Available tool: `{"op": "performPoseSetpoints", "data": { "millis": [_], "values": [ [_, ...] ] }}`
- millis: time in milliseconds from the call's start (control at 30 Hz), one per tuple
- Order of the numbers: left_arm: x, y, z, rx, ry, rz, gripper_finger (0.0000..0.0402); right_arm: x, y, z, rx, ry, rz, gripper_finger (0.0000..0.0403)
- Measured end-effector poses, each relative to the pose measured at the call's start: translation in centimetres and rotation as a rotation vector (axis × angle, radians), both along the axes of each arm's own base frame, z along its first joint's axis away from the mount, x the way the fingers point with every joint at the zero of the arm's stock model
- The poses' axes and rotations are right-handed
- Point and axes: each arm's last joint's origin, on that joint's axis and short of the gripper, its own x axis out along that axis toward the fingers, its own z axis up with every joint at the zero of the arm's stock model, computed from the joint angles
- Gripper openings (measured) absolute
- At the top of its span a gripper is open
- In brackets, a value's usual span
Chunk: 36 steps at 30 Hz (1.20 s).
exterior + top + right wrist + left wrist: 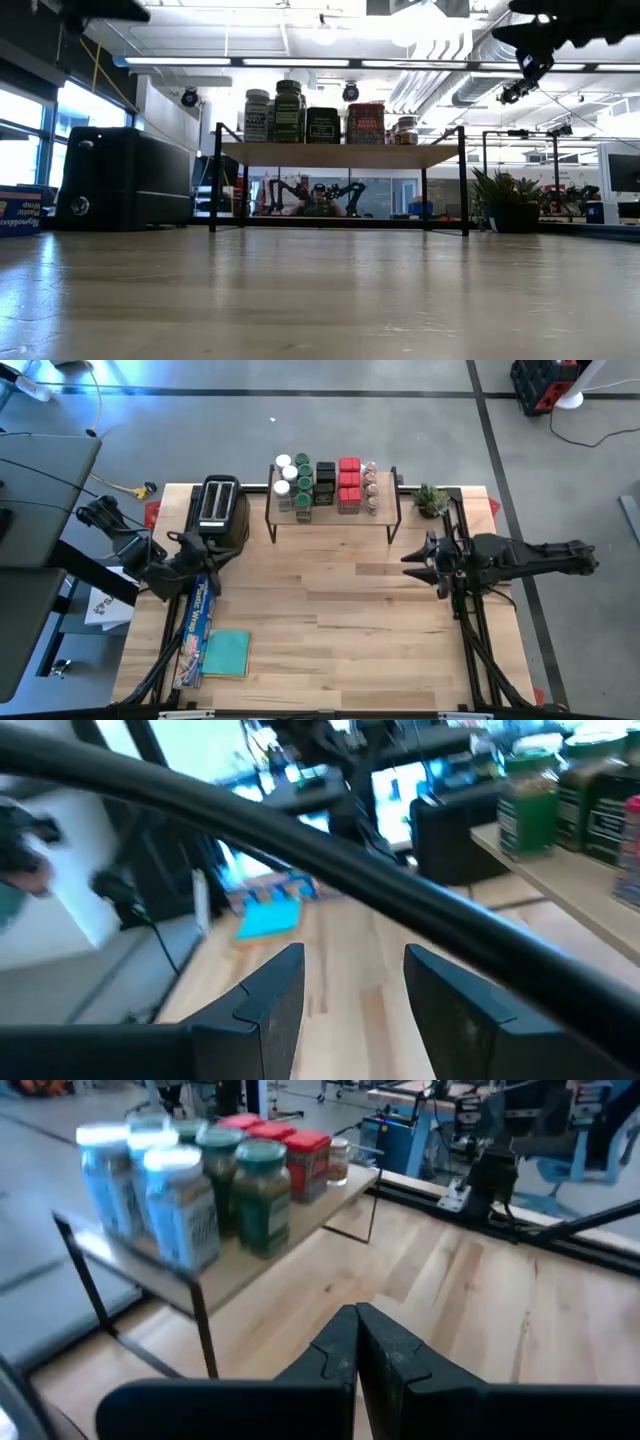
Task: Shelf spices
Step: Return to Home Position
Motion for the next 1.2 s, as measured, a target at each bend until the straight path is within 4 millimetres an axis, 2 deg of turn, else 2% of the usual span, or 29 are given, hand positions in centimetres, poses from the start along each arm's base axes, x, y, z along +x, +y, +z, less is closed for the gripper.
{"op": "performPoseSetpoints", "data": {
  "millis": [167, 300, 700, 967, 1100, 1200],
  "values": [
    [-1.5, 1.0, -3.6, -0.116, -0.08, 0.01, 0.0, -0.7, 0.3, -2.1, 0.031, -0.073, 0.03, 0.0167],
    [-1.8, 1.1, -6.0, -0.155, -0.138, 0.007, 0.0, -0.8, 0.4, -3.5, 0.038, -0.109, 0.067, 0.0167],
    [-2.0, 1.1, -10.8, -0.171, -0.186, -0.035, 0.0, -0.8, 1.1, -8.3, 0.106, -0.206, 0.144, 0.0167],
    [-1.6, 0.4, -13.0, -0.195, -0.253, -0.154, 0.0, -0.9, 1.3, -7.7, 0.068, -0.267, 0.175, 0.0167],
    [-0.9, 1.2, -14.0, -0.204, -0.333, -0.231, 0.0, -0.9, 1.3, -7.7, 0.058, -0.268, 0.172, 0.0167],
    [-0.5, 2.4, -13.9, -0.173, -0.331, -0.25, 0.0, -0.9, 1.3, -7.7, 0.058, -0.266, 0.173, 0.0167]
  ]
}}
